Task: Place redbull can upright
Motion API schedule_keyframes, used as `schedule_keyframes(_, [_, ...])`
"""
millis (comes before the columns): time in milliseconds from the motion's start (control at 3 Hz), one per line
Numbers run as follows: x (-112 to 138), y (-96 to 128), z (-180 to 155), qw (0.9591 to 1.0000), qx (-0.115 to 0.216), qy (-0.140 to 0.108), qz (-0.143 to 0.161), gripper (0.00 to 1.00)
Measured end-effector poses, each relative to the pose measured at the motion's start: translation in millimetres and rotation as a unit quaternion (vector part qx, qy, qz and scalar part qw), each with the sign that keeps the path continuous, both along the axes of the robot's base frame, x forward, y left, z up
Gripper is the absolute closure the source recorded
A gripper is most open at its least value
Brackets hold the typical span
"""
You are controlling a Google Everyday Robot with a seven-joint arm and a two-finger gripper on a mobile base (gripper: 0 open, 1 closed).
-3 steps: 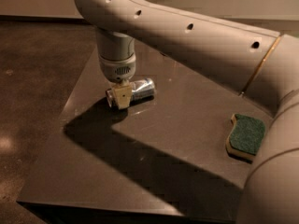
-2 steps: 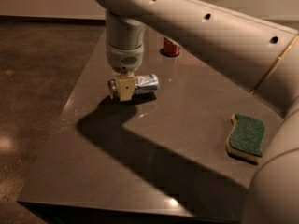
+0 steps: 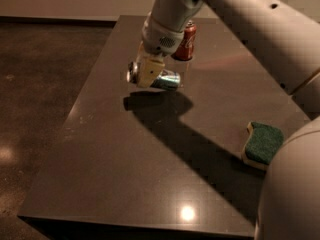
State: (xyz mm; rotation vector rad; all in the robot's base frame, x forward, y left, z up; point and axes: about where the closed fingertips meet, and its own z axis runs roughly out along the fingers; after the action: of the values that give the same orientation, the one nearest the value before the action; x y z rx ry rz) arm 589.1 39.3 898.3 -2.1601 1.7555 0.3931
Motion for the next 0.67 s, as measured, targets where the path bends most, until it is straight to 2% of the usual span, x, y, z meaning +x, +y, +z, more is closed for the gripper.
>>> schedule_keyframes(333, [12, -14, 19, 0.9948, 0.091, 0.027, -0.036, 1.00])
schedule_keyframes(667, [22, -27, 34, 0.9808, 0.176, 0.053, -0.065, 1.00])
